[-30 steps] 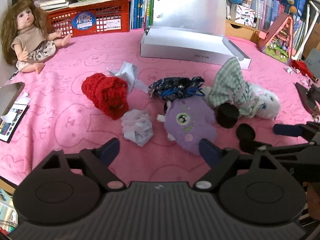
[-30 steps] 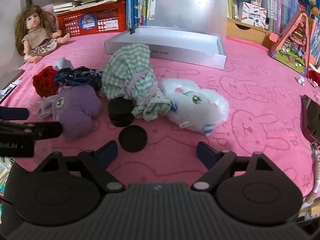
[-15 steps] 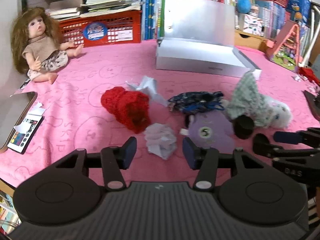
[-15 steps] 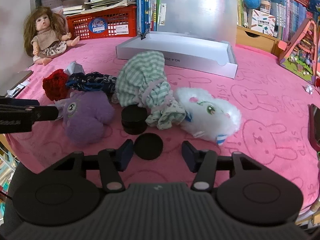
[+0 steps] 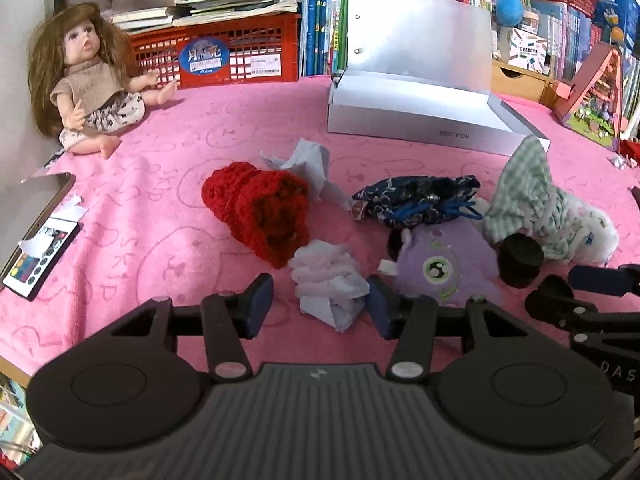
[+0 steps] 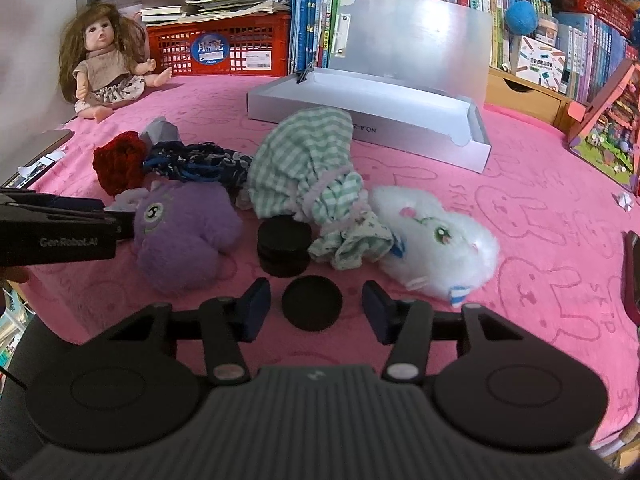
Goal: Organize objects
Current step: 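Grasp the crumpled white tissue with the left tool while the right tool grasps the black round cap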
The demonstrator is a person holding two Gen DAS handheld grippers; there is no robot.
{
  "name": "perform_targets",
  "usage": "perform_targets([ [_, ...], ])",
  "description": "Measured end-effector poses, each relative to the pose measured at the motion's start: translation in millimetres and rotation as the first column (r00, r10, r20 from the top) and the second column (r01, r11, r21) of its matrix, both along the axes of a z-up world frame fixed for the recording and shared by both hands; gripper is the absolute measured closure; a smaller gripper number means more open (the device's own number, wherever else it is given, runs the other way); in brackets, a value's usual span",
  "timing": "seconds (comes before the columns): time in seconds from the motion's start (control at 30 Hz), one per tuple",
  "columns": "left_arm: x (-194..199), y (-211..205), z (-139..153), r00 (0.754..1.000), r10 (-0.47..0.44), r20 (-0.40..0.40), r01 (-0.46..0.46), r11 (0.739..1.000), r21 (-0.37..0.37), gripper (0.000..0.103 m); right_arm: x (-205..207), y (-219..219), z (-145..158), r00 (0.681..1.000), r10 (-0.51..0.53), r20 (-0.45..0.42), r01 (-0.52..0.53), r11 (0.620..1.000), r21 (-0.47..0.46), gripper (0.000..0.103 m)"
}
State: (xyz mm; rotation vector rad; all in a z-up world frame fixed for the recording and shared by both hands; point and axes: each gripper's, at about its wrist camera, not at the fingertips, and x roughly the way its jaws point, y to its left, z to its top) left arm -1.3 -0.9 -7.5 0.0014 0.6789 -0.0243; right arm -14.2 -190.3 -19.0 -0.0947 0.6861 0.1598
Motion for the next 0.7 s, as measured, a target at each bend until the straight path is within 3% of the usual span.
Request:
perform_targets([
  [0.1, 0, 2, 0, 1.000, 0.007, 0.008, -0.007, 1.000, -0.010, 0.047, -1, 1, 0, 1.000, 0.006, 0.007, -0.006, 1.000, 0.004, 0.054],
  [0.2, -1, 4, 1, 1.000, 0.003, 0.016, -0.002, 0.999, -0.042, 0.058, -1, 0, 2, 1.000, -0.006, 0.001, 0.006, 1.000, 0.012, 0.066],
  [0.7, -13, -1, 21, 0.998, -0.013, 0.064, 0.015, 0.999, -0.041, 0.061, -4, -11, 13, 1.000, -0.025, 0.001, 0.025, 0.997, 0.074, 0.067],
])
